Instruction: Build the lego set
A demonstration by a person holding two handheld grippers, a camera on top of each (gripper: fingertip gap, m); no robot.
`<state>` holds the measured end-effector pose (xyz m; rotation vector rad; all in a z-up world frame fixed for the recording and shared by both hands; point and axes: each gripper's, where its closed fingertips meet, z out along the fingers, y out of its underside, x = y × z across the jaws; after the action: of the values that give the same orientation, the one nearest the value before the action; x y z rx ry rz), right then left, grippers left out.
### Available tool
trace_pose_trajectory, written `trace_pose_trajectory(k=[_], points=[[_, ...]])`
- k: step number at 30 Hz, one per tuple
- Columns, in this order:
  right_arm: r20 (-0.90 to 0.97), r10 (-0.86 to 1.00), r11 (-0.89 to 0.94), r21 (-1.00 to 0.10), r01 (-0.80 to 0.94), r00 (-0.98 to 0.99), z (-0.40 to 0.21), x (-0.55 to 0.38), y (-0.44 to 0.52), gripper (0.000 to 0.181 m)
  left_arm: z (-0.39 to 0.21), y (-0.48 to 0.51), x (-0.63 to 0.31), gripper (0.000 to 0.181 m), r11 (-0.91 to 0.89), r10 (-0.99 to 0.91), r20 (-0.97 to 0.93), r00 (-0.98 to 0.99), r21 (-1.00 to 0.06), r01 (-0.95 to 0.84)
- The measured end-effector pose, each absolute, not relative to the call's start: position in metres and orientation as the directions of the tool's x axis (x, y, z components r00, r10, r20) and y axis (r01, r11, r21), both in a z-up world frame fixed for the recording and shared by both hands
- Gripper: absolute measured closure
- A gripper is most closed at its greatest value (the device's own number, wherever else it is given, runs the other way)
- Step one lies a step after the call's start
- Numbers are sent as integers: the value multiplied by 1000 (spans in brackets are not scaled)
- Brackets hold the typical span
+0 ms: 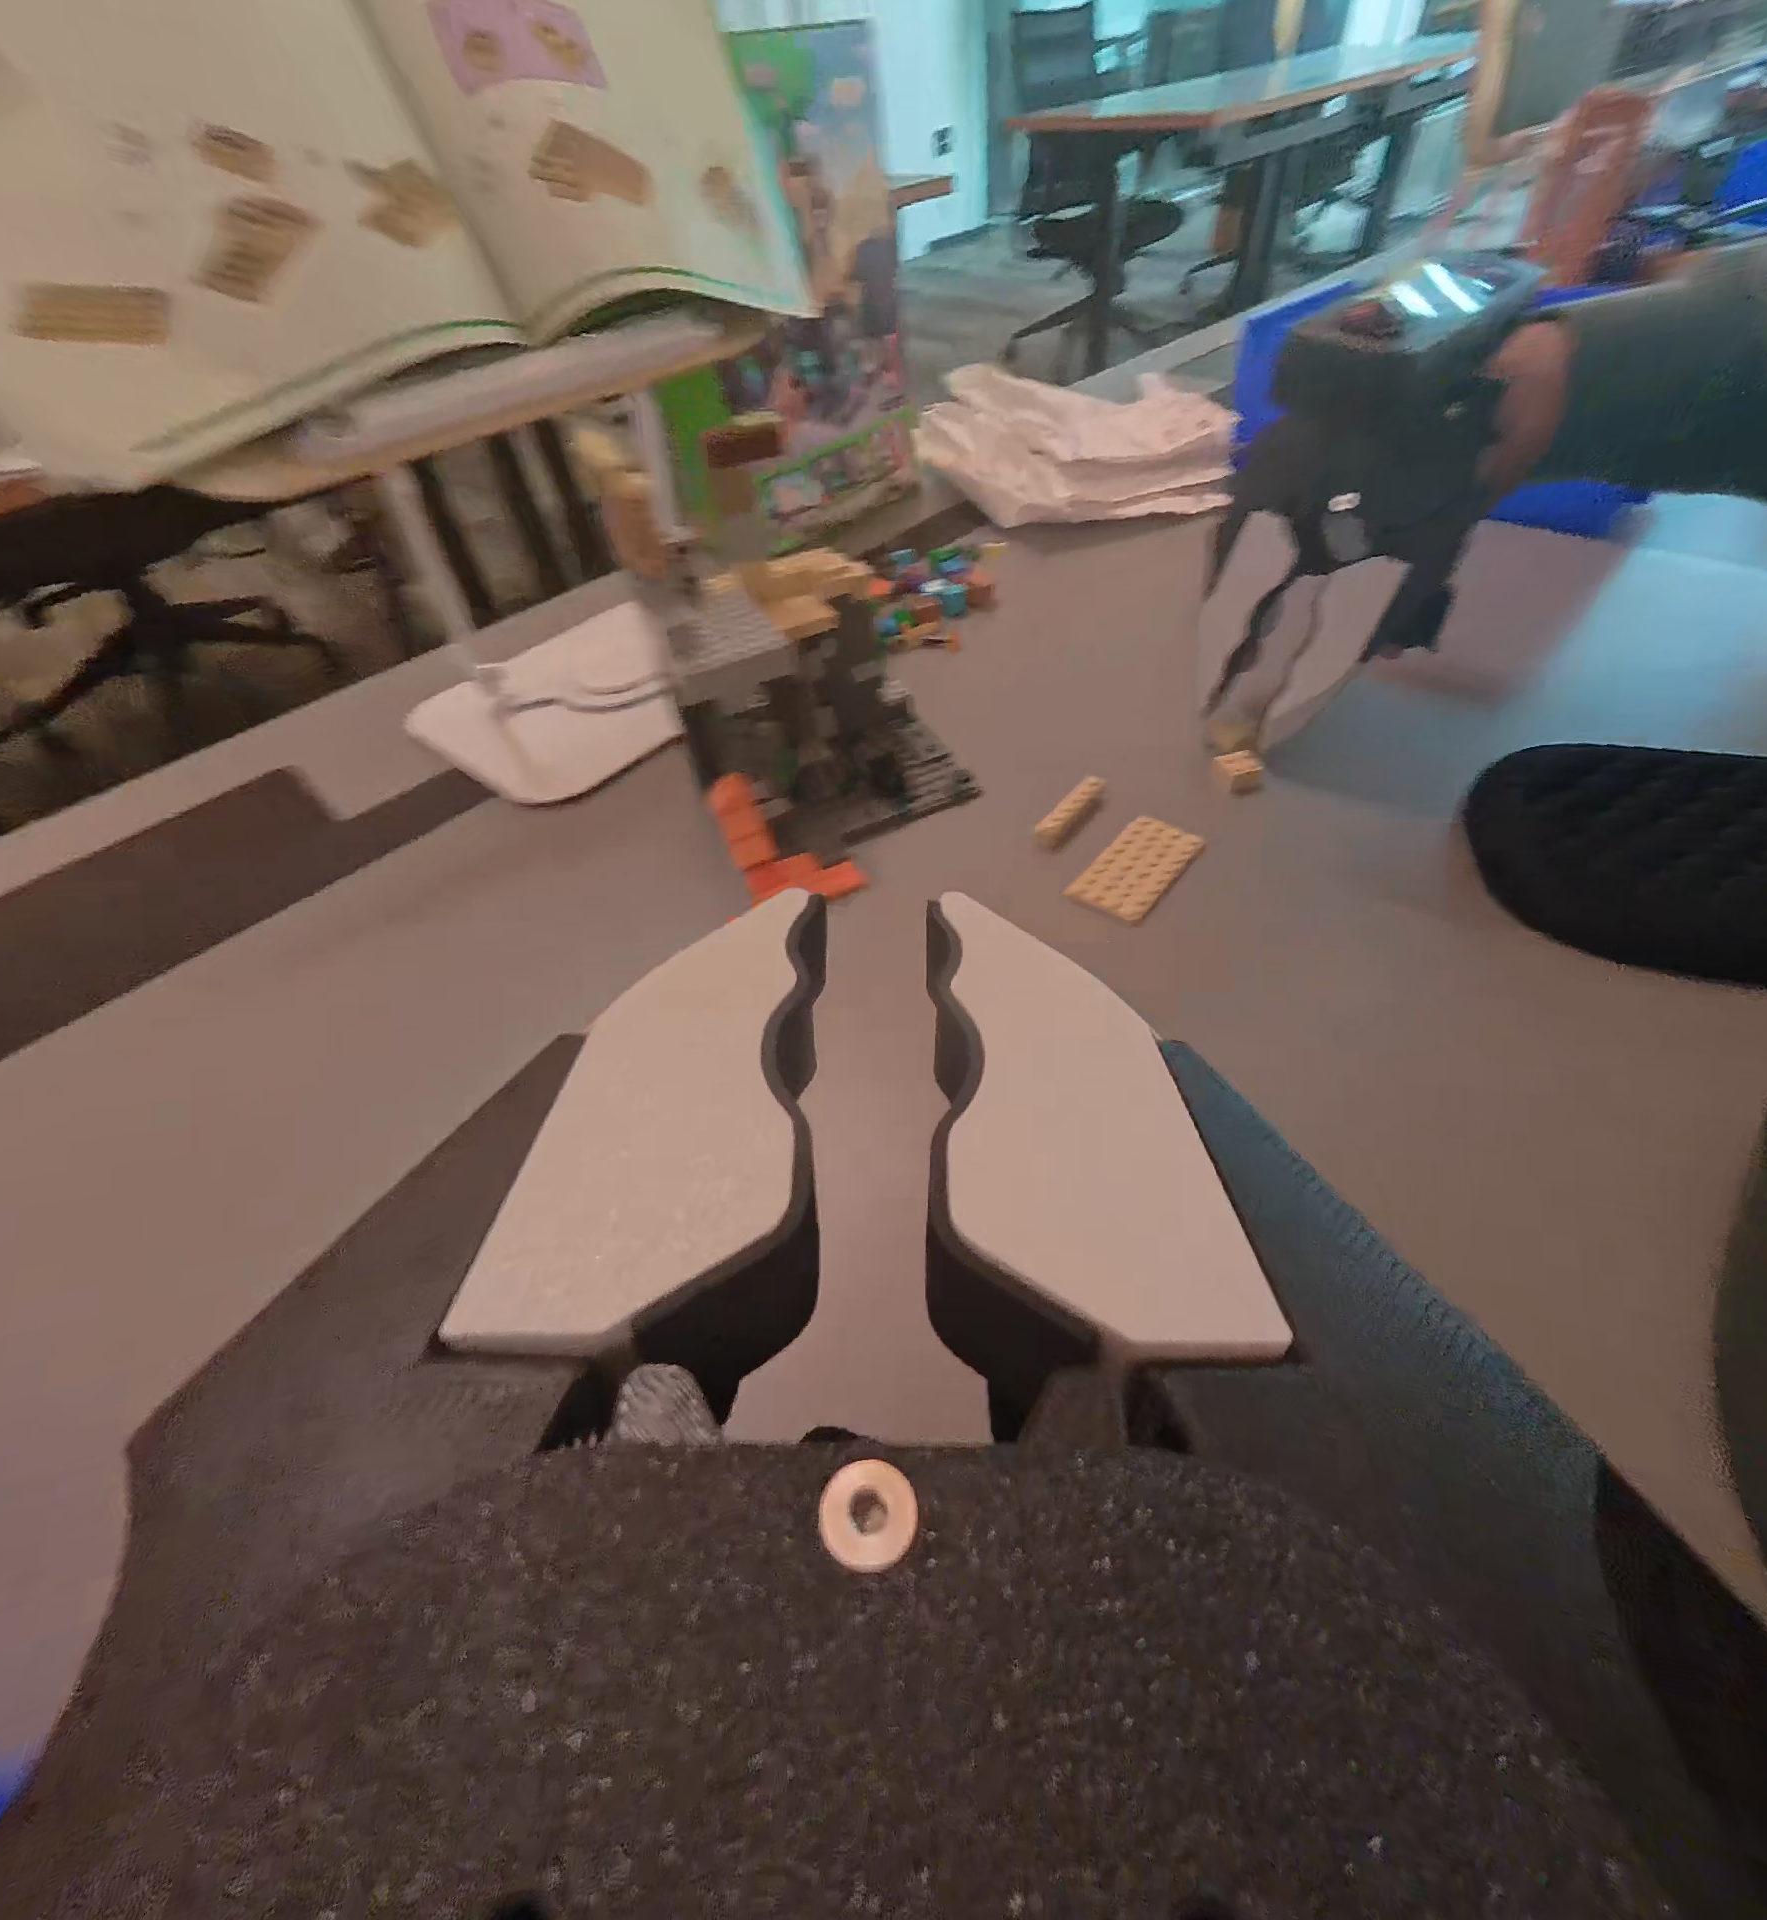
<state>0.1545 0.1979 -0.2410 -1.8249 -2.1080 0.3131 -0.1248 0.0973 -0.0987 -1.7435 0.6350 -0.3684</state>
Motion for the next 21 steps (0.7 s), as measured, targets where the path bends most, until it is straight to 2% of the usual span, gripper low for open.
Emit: trace_pose_trajectory(k=[1,5,9,13,15,21], points=[[106,988,142,-407,902,-108,-236,152,198,151,-89,95,-147,163,-181,-548,-102,830,-955,-237],[101,994,87,-525,847,-39,-219,144,202,147,-66,88,-251,160,-313,-340,-198,919,-898,-309],[91,996,56,-590,806,-2,-212,139,203,147,-84,89,-353,154,-551,-239,-241,940,-763,-336],[82,997,49,-601,798,0,-213,138,198,147,-130,96,-425,146,-664,-389,-384,837,-513,-544],[77,997,46,-599,799,0,-214,140,194,147,-157,95,-454,142,-702,-476,-415,776,-353,-619],[41,999,0,-599,801,30,-217,153,185,147,-215,98,-498,139,-676,-655,-364,662,-109,-729]])
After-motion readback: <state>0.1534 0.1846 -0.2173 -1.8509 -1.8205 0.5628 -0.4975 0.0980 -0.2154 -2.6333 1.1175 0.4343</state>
